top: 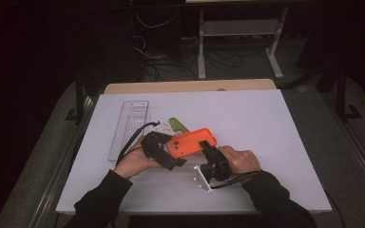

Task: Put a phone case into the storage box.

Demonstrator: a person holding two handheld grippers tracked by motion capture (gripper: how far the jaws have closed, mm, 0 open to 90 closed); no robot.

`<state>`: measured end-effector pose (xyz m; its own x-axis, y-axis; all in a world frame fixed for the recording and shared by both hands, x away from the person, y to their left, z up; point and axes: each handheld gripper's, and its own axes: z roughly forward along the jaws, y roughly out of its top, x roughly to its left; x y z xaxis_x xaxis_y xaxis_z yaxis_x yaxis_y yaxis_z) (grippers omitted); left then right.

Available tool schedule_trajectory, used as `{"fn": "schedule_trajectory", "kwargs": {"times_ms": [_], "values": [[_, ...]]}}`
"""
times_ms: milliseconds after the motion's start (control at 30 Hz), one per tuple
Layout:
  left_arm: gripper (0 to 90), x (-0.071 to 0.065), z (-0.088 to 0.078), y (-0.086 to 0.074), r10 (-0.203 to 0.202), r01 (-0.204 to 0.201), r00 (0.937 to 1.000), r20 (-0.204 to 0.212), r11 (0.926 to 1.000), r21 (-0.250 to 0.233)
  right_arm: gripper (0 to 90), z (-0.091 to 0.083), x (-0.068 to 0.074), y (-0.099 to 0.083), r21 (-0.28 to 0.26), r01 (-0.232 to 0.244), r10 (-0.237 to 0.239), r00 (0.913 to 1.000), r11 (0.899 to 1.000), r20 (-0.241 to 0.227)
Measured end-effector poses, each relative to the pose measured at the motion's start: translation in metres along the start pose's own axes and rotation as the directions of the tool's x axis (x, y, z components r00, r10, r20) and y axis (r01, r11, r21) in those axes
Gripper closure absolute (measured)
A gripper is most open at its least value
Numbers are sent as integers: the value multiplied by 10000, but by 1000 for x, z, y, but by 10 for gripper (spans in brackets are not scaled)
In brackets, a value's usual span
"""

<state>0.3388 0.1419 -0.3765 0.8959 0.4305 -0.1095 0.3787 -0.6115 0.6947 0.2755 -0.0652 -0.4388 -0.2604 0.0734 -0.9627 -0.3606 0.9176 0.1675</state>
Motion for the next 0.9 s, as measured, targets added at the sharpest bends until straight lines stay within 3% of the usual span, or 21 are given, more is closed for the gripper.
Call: {"fn": "schedule_trajectory", "kwargs": {"times_ms": [67,133,167,233,267,333,400,433,467,500,567,633,667,733,767,800,900], "values": [[0,2,-2,0,276,-275,9996,-72,9995,137,785,0,-2,-3,101,-295,296,9995,9995,-63],[0,2,-2,-1,40,-41,9999,-122,10000,-47,784,0,-5,-8,188,-434,441,9983,9989,-371],[0,3,-3,-1,258,-257,9996,-130,9996,133,784,0,-6,-10,291,-703,716,9962,9971,-486],[0,3,-2,-2,8,-9,9999,-158,10000,-24,784,-1,-9,-13,324,-825,839,9954,9961,-455],[0,5,-3,-2,144,-142,9998,-129,9998,138,784,-1,-9,-14,415,-1224,1242,9913,9916,-429],[0,7,-4,-3,373,-370,9992,-111,9991,202,784,-2,-12,-17,547,-1533,1567,9855,9867,-645],[0,6,-3,-3,206,-206,9997,-130,9998,34,784,-2,-15,-18,452,-2157,2181,9742,9754,-583],[0,5,-3,-4,-32,32,9999,-143,10000,6,785,-2,-17,-20,389,-1974,1996,9780,9795,-615],[0,6,-5,-4,170,-167,9997,-149,9997,189,784,-3,-18,-21,476,-2238,2266,9718,9735,-653],[0,6,-5,-4,107,-105,9998,-152,9998,139,784,-3,-20,-22,484,-2464,2496,9653,9680,-775],[0,5,-4,-4,-117,116,9997,-207,9999,-48,784,-3,-22,-23,492,-2553,2586,9626,9656,-805],[0,6,-5,-4,-96,95,9997,-221,10000,-25,784,-3,-21,-24,558,-2638,2679,9594,9630,-884],[0,6,-5,-4,-76,76,9997,-224,10000,-15,784,-3,-20,-25,650,-2857,2912,9512,9561,-1022],[0,6,-5,-4,-81,80,9997,-246,10000,-12,784,-1,-23,-26,562,-2875,2921,9503,9561,-1081],[0,6,-5,-4,31,-31,9996,-287,10000,-3,784,-1,-24,-27,582,-3018,3067,9445,9516,-1174],[0,6,-5,-4,-16,14,9996,-287,10000,-64,784,-1,-23,-27,686,-3331,3392,9331,9404,-1195],[0,7,-5,-3,71,-74,9996,-279,9999,-104,784,-1,-27,-29,787,-3714,3792,9138,9251,-1453]]}}
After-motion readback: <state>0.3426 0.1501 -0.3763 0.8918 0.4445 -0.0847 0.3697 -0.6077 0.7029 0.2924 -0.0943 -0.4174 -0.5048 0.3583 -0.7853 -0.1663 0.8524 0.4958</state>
